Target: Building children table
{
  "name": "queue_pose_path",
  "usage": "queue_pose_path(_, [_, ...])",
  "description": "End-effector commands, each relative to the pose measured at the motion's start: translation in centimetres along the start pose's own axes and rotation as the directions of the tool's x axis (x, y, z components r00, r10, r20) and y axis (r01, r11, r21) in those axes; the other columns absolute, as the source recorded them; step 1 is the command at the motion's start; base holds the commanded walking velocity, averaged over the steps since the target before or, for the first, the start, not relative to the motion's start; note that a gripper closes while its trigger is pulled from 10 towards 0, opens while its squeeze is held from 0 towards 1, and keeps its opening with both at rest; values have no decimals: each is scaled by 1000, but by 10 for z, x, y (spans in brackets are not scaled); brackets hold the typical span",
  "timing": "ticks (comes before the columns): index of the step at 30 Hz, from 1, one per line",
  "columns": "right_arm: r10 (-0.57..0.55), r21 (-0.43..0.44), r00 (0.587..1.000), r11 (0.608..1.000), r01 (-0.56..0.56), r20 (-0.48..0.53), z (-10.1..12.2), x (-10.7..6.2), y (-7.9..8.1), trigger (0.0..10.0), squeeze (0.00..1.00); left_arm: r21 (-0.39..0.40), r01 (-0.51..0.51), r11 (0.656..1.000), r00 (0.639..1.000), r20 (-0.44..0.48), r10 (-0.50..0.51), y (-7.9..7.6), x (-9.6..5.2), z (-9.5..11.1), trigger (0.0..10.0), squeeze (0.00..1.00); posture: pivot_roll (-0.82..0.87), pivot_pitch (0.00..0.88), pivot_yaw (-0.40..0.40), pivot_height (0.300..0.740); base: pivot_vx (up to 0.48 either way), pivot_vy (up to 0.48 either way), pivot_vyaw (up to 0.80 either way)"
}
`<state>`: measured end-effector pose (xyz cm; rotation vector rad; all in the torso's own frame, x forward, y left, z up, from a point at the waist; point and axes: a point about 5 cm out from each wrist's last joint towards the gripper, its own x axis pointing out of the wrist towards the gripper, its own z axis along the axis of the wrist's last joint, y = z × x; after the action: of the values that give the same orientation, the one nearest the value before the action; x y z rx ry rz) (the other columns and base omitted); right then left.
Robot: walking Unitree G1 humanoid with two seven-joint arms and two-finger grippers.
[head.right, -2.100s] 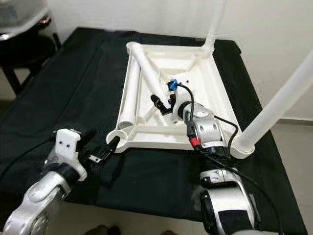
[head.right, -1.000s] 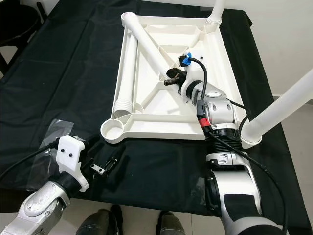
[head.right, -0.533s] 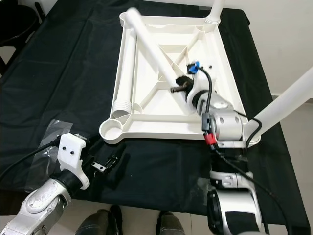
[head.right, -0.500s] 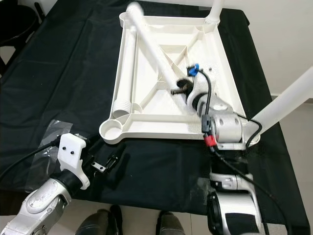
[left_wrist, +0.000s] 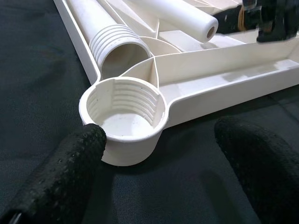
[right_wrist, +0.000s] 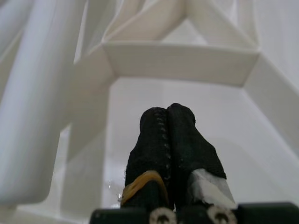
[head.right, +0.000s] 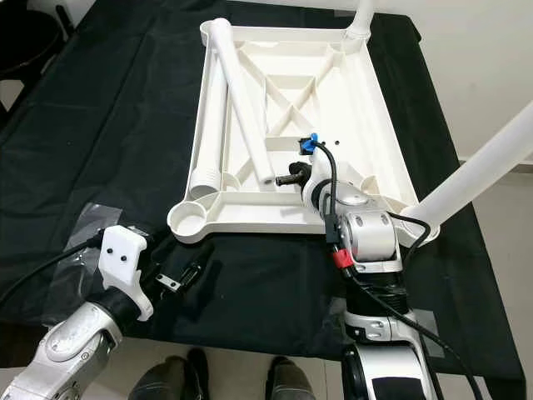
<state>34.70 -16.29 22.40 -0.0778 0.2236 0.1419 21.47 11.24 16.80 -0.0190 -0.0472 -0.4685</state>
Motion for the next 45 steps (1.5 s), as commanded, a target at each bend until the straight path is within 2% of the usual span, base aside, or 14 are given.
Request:
queue_pose_path(1, [-33,-4,999,999,33,39,6,-1,-2,10000,0,-1,2,1000,999,-34,-2,-1,-2,-6,10000,0,-40,275,-40,740,0,0,0])
queue_pose_path(3, [-172,-55,979,982,179,113,20,-4,-18,10000,0,0,3,1000,999,-35,-3,-1,-2,-7,10000,0,-35,271,-41,740,0,0,0])
queue_pose_path(8, [-234,-86,959,964,250,162,30,-7,-25,10000,86,-1,4,1000,999,-36,-4,-2,-2,-7,10000,0,-33,269,-43,740,0,0,0])
queue_pose_path(9, [-239,-89,955,962,257,173,31,-8,-26,10000,733,-2,4,1000,999,-36,-4,-2,-2,-7,10000,0,-32,268,-45,740,0,0,0])
queue_pose_path(10, [-217,-86,952,967,240,216,37,-7,-22,10000,1000,-3,4,1000,999,-36,-4,-2,-2,-8,10000,0,-31,266,-46,740,0,0,0])
queue_pose_path(20, [104,-88,920,993,-76,377,62,8,42,10000,1000,-9,2,1000,999,-35,-2,-4,-1,-8,10000,0,-19,263,-52,740,0,0,0])
queue_pose_path(31, [128,-24,915,991,-128,383,71,32,60,10000,1000,-15,-7,1000,999,-32,7,-6,-2,-7,10000,0,6,273,-64,740,0,0,0])
queue_pose_path(39, [217,9,930,973,-230,296,44,41,78,10000,1000,-17,-11,1000,1000,-29,10,-7,-3,-6,10000,0,8,277,-60,740,0,0,0])
queue_pose_path(40, [246,-13,929,968,-252,277,39,44,83,10000,871,-17,-9,1000,1000,-28,9,-7,-3,-6,10000,0,10,279,-61,740,0,0,0])
queue_pose_path(41, [264,-29,927,963,-266,266,36,45,85,10000,871,-16,-8,1000,1000,-27,8,-8,-2,-5,10000,0,10,279,-61,740,0,0,0])
queue_pose_path(42, [276,-40,925,961,-275,261,35,46,87,10000,435,-16,-8,1000,1000,-27,7,-8,-2,-5,10000,0,10,279,-61,740,0,0,0])
queue_pose_path(43, [276,-40,925,961,-275,261,35,46,87,10000,435,-16,-8,1000,1000,-27,7,-8,-2,-5,10000,0,10,279,-61,740,0,0,0])
queue_pose_path(44, [318,-43,905,947,-319,284,40,45,94,10000,0,-16,-8,1000,1000,-26,8,-8,-2,-5,10000,0,14,280,-62,740,0,0,0])
queue_pose_path(45, [318,-43,905,947,-319,284,40,45,94,10000,0,-16,-8,1000,1000,-26,8,-8,-2,-5,10000,0,14,280,-62,740,0,0,0])
